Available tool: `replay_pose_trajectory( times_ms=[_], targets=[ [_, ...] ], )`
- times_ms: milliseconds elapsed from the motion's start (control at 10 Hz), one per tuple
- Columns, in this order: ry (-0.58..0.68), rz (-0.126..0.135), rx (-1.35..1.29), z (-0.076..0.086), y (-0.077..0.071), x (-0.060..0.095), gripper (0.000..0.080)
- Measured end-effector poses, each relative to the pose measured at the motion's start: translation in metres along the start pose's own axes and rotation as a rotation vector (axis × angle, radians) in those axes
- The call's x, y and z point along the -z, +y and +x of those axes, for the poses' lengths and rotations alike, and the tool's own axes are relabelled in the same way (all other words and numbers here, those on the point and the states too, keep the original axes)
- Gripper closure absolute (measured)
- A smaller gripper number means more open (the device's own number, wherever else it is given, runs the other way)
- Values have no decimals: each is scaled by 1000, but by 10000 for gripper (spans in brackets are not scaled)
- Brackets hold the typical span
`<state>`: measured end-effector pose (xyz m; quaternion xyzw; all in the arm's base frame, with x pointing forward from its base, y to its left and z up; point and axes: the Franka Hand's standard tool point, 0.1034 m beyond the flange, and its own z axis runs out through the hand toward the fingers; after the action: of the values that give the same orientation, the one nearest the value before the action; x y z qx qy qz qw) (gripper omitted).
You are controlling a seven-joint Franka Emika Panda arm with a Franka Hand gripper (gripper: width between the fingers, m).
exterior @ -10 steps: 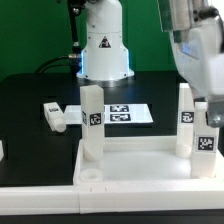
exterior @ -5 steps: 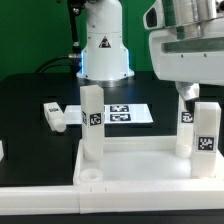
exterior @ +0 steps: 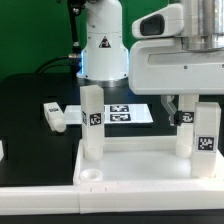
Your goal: Assemble desk
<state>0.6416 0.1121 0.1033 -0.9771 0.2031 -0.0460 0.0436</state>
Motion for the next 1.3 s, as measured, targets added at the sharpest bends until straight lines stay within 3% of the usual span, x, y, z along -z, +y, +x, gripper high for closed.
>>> replay_pose_trajectory(
  times_ms=[100,200,300,400,700,1200,1300],
  targets=[
    [0,0,-20,0,0,0,277],
    [0,1,-57,0,0,0,277],
    [-1,0,-126,0,1,0,412],
    [4,-10,-187,3,7,0,479],
    [7,-30,-308,7,18,0,479],
    [7,-31,-301,8,20,0,479],
    [7,-31,-301,8,20,0,372]
  ],
)
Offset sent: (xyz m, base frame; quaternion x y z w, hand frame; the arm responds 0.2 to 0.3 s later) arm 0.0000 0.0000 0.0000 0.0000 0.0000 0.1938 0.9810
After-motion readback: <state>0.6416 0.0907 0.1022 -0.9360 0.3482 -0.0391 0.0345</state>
